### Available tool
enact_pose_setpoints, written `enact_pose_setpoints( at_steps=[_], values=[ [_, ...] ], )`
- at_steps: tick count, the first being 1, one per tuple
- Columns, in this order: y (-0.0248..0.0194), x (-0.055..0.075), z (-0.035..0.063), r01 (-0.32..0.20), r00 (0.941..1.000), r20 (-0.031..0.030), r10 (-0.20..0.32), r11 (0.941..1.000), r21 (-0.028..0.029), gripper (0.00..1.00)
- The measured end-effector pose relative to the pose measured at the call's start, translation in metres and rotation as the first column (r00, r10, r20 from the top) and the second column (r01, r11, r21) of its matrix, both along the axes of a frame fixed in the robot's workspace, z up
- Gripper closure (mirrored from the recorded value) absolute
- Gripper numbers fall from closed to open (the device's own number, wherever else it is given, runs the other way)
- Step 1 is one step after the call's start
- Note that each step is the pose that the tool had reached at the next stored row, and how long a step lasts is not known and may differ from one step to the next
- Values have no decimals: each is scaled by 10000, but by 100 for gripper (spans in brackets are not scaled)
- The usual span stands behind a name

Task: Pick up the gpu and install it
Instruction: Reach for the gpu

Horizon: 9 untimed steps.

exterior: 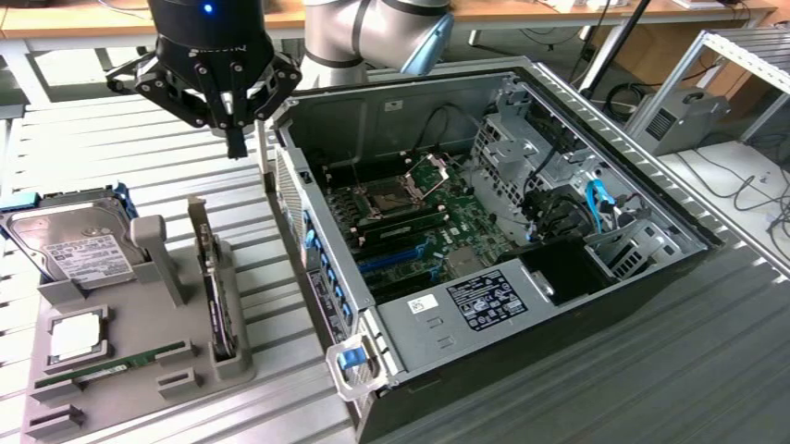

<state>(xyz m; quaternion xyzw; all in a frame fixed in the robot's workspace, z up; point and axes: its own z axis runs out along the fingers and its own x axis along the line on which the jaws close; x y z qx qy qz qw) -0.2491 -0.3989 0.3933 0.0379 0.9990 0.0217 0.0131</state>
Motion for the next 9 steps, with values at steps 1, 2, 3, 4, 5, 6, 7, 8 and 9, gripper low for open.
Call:
enact_pose_setpoints(
  at_steps=[1,2,3,4,5,6,7,8,9],
  values=[
    [0,-4,0,0,10000,1,0,10000,0,89],
    [0,-10,0,0,10000,0,0,10000,0,89],
    [0,-14,0,-1,10000,1,1,10000,0,89],
    [0,-20,0,0,10000,1,0,10000,0,89],
    [0,-26,0,0,10000,0,0,10000,0,89],
    [0,-35,0,0,10000,0,0,10000,0,89],
    [0,-45,0,0,10000,0,0,10000,0,89],
    [0,-55,0,0,10000,-1,0,10000,-1,89],
    [0,-60,0,0,10000,0,0,10000,-1,89]
  ],
)
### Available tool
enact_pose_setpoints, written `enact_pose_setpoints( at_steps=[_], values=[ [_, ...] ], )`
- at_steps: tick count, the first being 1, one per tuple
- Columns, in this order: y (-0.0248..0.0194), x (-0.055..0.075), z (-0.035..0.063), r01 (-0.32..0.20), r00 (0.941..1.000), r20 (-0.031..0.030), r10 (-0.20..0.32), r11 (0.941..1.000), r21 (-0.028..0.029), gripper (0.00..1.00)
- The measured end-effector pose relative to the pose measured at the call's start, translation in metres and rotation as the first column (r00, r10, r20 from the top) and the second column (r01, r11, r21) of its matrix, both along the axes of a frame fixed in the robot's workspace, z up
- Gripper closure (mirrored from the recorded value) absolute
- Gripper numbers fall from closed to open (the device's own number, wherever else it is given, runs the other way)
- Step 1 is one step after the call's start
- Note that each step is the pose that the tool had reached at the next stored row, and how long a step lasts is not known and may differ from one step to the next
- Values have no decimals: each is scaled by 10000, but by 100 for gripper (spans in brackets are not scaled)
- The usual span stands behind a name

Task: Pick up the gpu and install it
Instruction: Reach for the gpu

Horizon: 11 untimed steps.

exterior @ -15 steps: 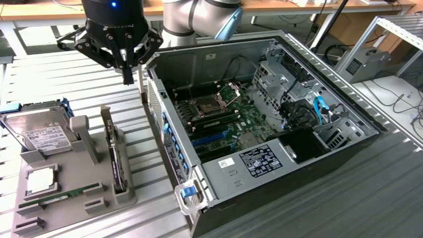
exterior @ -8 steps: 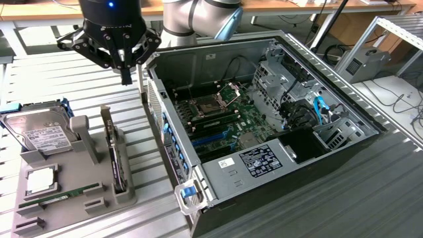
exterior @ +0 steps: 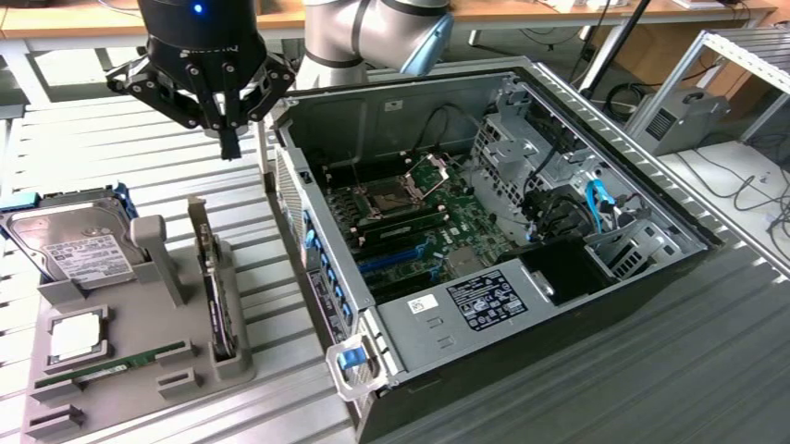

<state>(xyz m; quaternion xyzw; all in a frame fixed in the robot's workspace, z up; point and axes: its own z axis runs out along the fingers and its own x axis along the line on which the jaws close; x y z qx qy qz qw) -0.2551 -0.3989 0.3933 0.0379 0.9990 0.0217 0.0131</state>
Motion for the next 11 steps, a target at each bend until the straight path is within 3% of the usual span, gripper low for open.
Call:
enact_pose_setpoints(
  at_steps=[11],
  values=[
    [0,-48,0,0,10000,0,0,10000,0,89]
  ],
)
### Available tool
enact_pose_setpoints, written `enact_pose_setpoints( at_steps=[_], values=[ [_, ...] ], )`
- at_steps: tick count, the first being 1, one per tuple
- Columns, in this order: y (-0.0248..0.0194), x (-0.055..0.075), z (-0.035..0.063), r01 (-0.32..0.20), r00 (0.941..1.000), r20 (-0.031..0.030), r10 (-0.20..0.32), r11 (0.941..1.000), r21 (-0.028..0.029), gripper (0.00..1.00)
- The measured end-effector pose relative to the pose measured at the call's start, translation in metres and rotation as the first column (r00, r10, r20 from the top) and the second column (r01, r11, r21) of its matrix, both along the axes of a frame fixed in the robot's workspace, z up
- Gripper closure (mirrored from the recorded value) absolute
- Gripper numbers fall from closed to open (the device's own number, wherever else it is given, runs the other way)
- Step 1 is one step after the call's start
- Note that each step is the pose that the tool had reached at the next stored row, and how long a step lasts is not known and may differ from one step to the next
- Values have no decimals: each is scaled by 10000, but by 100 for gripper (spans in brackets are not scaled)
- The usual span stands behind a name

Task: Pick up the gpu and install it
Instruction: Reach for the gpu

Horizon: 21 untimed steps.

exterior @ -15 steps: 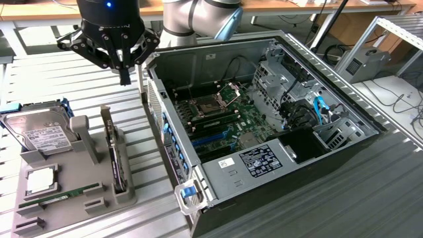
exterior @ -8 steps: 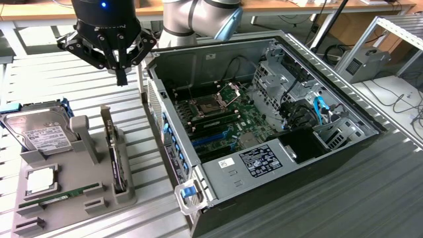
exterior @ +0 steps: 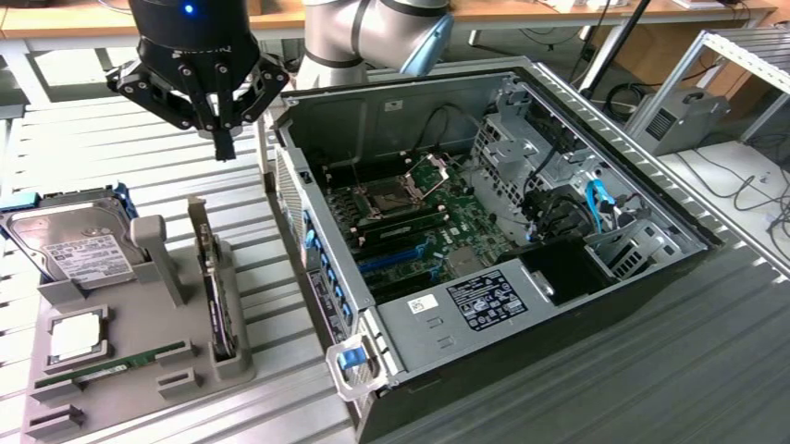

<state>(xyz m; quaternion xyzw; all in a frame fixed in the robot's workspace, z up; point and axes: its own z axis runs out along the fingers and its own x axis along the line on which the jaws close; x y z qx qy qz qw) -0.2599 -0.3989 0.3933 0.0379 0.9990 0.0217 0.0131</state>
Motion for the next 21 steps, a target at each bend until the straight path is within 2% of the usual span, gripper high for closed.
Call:
enact_pose_setpoints(
  at_steps=[6,13,21],
  values=[
    [-13,0,0,0,10000,0,0,10000,-5,89],
    [-61,0,-1,0,10000,1,0,10000,-17,89],
    [-83,0,-1,0,10000,0,0,10000,-18,89]
  ],
)
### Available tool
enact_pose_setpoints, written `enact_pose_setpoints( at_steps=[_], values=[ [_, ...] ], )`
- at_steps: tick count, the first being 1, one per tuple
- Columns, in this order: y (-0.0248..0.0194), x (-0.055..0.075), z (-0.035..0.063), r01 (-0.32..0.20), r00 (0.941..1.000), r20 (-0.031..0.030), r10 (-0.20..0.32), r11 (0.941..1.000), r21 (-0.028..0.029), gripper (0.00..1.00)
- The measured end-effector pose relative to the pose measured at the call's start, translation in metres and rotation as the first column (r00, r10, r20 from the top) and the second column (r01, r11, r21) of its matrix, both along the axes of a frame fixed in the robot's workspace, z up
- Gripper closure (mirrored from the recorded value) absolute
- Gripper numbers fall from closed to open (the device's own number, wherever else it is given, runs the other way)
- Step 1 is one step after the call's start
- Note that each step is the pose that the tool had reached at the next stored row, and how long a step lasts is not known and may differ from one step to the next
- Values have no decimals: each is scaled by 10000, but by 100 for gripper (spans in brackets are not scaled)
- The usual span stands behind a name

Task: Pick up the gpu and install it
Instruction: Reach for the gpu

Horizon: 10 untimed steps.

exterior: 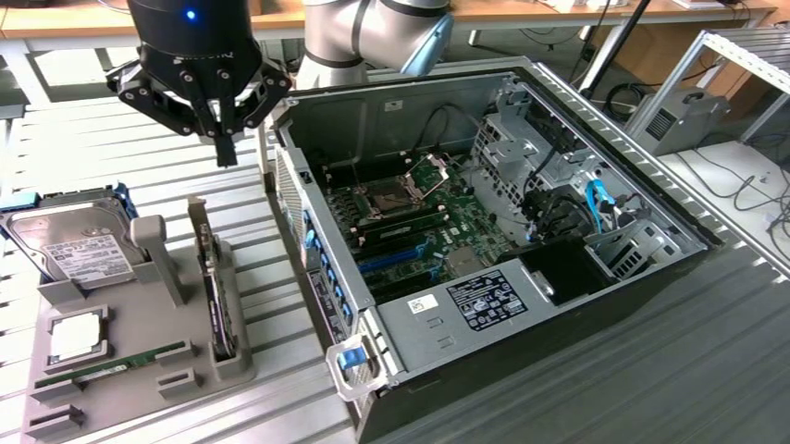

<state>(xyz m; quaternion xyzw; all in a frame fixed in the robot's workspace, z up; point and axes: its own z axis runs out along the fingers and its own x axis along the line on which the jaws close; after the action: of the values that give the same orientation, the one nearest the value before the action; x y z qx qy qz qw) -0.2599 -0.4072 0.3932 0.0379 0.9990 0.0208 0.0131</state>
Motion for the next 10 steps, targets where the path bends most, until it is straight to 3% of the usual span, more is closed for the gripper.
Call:
enact_pose_setpoints(
  at_steps=[10],
  values=[
    [-27,0,0,0,10000,0,0,10000,0,89]
  ],
)
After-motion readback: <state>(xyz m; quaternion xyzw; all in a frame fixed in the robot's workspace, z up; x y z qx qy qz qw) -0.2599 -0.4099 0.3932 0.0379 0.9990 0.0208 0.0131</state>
